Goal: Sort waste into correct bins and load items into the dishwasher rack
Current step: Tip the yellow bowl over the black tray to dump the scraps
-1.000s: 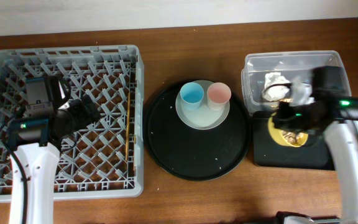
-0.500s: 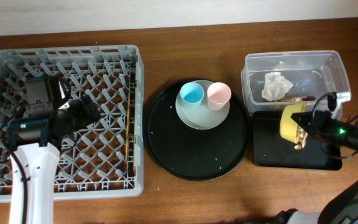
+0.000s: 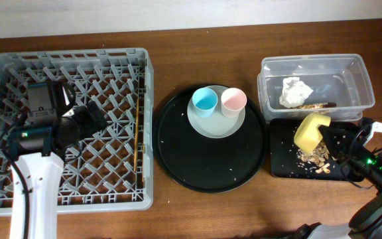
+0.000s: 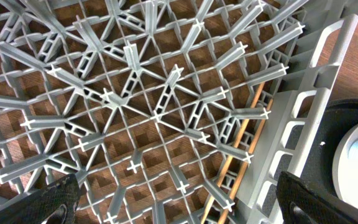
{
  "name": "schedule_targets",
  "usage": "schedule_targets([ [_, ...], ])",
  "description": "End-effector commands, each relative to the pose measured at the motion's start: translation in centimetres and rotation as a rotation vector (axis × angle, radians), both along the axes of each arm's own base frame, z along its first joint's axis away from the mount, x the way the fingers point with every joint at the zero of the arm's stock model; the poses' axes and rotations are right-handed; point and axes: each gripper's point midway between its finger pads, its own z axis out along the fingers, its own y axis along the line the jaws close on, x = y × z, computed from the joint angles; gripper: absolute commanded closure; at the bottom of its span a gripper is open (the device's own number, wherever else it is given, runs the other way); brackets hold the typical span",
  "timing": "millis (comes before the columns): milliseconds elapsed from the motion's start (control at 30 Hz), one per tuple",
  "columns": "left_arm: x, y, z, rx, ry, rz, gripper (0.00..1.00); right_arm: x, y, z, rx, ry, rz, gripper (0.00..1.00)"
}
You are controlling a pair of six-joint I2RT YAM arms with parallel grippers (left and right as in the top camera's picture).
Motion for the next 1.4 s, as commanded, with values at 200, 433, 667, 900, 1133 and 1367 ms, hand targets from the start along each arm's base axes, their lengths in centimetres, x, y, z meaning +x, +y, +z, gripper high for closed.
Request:
schedule_targets([
  [200, 0.0, 0.2, 0.7, 0.004, -0.022, 0.015, 0.01, -0.9, 0.9, 0.9, 0.306, 0.187, -0.019, 0.96],
  [433, 0.0, 0.2, 0.7, 0.004, -0.022, 0.015, 0.01, -1.2, 1.4, 1.2, 0.305, 0.186, -0.017, 0.96],
  [667, 0.0, 0.2, 0.7, 0.004, -0.022, 0.015, 0.01, -2.1, 1.4, 4.5, -0.021, 0.266, 0.031, 0.96],
  [900, 0.0, 0.2, 0.7, 0.004, -0.022, 0.015, 0.01, -2.8, 2.4, 9.8, -0.664, 0.564, 0.034, 0.96],
  [1133, 0.0, 0.2, 0.7, 0.004, -0.022, 0.015, 0.01, -4.1, 19.0, 6.9, -1.003, 0.531, 0.501, 0.96],
  [1367, 0.0, 0.2, 0.7, 0.004, -0.022, 0.015, 0.01, -6.1, 31.0, -1.4, -1.311, 0.463, 0.793, 0.96],
])
